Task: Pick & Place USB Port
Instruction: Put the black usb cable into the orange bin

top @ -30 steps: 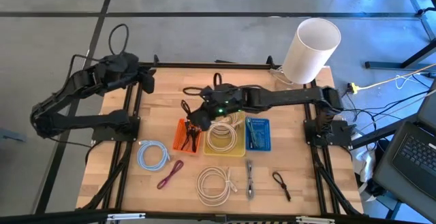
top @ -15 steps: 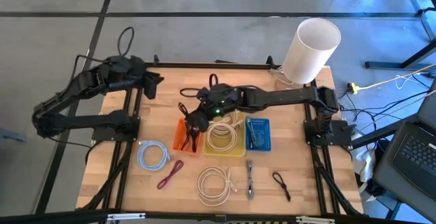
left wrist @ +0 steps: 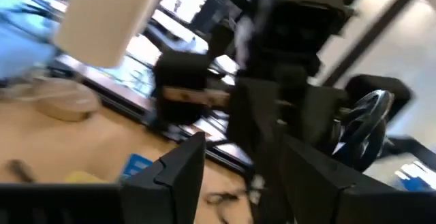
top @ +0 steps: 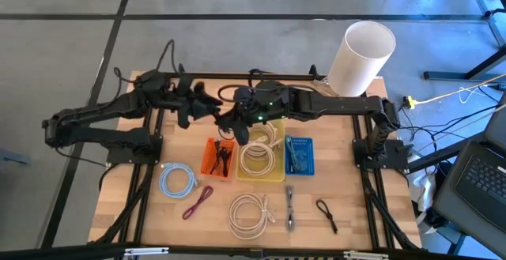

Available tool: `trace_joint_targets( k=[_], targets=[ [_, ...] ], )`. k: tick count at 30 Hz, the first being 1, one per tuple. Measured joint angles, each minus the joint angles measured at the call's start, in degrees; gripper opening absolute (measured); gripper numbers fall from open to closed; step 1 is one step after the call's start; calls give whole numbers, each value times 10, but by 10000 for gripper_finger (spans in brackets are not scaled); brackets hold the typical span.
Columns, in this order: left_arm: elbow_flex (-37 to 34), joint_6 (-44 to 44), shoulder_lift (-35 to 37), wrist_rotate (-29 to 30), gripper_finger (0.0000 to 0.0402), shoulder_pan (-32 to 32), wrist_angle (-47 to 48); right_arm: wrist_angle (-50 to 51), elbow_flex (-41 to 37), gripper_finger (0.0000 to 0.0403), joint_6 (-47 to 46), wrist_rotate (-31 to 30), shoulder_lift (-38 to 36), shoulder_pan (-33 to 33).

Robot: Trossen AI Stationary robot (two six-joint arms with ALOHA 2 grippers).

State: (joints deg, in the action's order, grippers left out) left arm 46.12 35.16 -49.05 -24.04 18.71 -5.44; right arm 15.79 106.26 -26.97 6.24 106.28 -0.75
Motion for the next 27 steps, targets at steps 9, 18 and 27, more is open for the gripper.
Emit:
trace_joint_targets(
  k=[9, 18, 27],
  targets=[
    [1, 7, 16, -57, 208, 3, -45, 109, 72, 33, 65, -67, -19, 4],
    [2, -9, -6, -33, 209, 5, -112, 103, 77, 33, 64, -60, -20, 6],
    [5, -1, -78, -44, 211, 5, -212, 104, 77, 33, 64, -56, -20, 5]
  ],
)
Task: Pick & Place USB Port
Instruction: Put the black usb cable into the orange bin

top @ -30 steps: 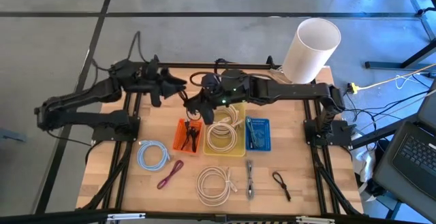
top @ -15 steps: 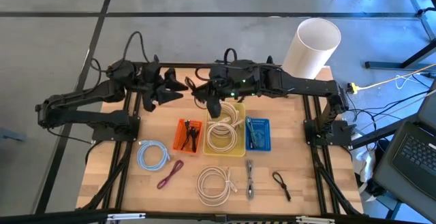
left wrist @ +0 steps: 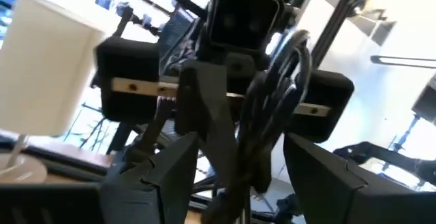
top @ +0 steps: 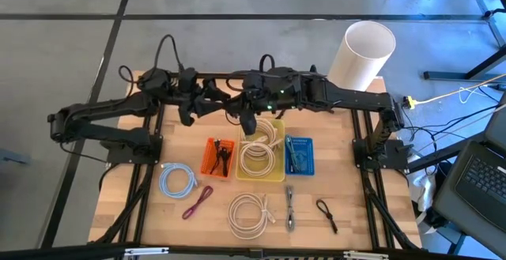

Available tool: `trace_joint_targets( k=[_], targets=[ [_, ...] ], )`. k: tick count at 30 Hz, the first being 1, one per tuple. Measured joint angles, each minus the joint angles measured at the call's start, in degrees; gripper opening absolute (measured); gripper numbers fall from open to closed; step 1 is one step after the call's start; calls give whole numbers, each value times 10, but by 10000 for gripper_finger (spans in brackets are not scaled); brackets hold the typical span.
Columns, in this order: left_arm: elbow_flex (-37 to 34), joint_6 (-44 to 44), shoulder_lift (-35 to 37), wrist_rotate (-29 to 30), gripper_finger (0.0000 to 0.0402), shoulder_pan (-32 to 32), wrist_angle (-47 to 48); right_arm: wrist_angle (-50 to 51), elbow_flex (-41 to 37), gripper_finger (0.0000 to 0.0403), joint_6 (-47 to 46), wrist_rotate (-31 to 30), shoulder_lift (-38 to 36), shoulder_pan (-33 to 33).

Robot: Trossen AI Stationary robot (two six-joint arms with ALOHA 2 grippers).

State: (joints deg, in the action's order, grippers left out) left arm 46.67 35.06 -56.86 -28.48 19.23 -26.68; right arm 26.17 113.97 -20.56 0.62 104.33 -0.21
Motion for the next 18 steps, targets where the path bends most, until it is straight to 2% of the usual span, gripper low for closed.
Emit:
trace_joint_targets(
  k=[7, 10, 14, 18],
  targets=[
    [26, -24, -27, 0, 191, 0, -20, 2, 0, 33, 0, 0, 0, -1],
    [28, -49, -31, -4, 141, 0, -19, 10, 0, 33, 0, 0, 0, 0],
    [28, -65, -30, -25, 29, 0, -19, 15, 0, 33, 0, 1, 0, -1],
    [28, -65, -31, -30, 18, 0, -19, 16, -1, 33, 0, 1, 0, -1]
  ],
)
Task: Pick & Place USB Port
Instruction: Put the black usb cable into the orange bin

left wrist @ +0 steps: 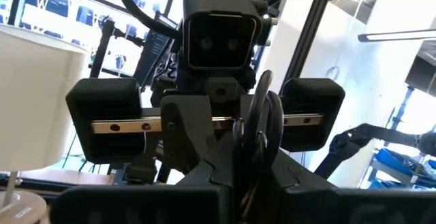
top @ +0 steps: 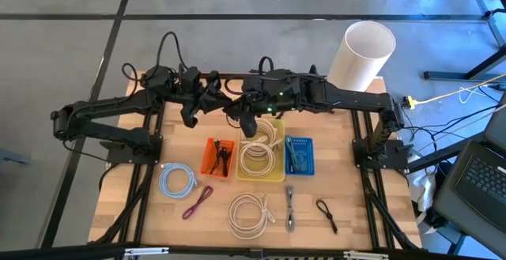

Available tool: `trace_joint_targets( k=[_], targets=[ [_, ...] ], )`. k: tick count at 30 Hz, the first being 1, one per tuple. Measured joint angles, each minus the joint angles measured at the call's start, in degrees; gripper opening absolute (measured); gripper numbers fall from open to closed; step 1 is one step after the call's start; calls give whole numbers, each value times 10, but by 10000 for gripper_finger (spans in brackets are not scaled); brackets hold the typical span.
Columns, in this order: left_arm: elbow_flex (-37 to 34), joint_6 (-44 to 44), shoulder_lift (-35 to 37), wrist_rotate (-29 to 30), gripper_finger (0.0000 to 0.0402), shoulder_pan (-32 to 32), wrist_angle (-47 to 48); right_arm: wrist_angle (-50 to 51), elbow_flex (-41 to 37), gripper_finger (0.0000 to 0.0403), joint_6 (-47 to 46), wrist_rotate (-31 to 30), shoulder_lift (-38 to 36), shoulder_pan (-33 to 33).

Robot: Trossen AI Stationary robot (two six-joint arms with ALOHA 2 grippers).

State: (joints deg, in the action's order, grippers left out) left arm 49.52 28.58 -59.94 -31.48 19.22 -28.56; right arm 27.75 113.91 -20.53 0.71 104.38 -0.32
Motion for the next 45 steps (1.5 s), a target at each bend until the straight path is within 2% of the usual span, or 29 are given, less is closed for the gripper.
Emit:
trace_joint_targets(
  k=[5, 8, 12, 15, 19, 23, 27, 31, 40, 45],
  targets=[
    [0, 0, 0, 3, 18, 0, 4, 10, 0, 46, -3, -20, 0, 1],
    [0, 2, -1, 5, 17, 1, 9, 41, 0, 95, -15, -23, -7, 7],
    [0, 9, 4, 0, 17, 2, 28, 138, 0, 168, -31, -33, -39, 21],
    [1, 9, 11, 4, 17, 7, 71, 225, 0, 205, -60, -81, -71, 27],
    [1, 13, 22, 45, 16, 15, 170, 363, 0, 225, -108, -196, -119, 20],
    [1, 24, 30, 126, 16, 12, 297, 509, 0, 228, -191, -278, -151, 7],
    [0, 70, 30, 224, 16, -8, 407, 632, -2, 229, -281, -310, -171, -3],
    [0, 143, 21, 312, 16, -55, 460, 608, -27, 229, -270, -314, -196, -6],
    [0, 317, 22, 474, 16, -195, 480, 623, -37, 229, -197, -316, -205, -6],
    [0, 410, -6, 523, 16, -255, 539, 623, -37, 230, -166, -327, -209, -6]
  ],
)
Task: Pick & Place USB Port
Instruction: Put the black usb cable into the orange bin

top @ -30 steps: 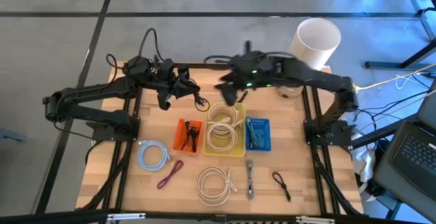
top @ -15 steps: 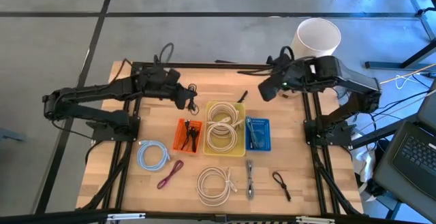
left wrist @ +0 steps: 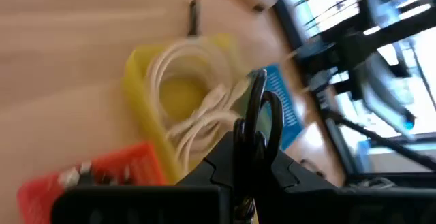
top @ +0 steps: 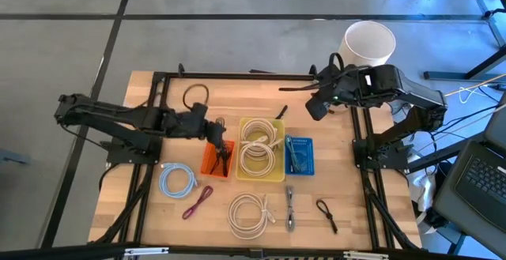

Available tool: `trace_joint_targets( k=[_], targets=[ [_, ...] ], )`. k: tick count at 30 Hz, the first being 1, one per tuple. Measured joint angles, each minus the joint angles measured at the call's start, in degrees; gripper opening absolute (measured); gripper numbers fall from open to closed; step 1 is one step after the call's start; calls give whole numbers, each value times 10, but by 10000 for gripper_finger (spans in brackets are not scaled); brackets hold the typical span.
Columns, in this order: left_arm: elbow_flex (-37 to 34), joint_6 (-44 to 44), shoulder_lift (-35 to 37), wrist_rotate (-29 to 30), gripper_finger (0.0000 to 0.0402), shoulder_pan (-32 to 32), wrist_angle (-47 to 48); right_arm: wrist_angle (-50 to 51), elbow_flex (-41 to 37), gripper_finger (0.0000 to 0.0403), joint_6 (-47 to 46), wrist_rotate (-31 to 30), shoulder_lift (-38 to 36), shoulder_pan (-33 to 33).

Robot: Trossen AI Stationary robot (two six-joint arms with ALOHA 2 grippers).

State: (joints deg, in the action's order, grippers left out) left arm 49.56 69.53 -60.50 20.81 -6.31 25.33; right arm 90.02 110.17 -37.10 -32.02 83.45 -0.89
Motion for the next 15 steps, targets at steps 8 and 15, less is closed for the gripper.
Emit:
trace_joint_targets(
  k=[8, 15],
  targets=[
    [0, 63, -88, -29, 16, -22, 42, 0, 0, 230, 3, -10, -1, 0],
    [0, 64, -151, -60, 16, -10, 49, 0, 0, 230, 5, -10, -1, 0]
  ],
)
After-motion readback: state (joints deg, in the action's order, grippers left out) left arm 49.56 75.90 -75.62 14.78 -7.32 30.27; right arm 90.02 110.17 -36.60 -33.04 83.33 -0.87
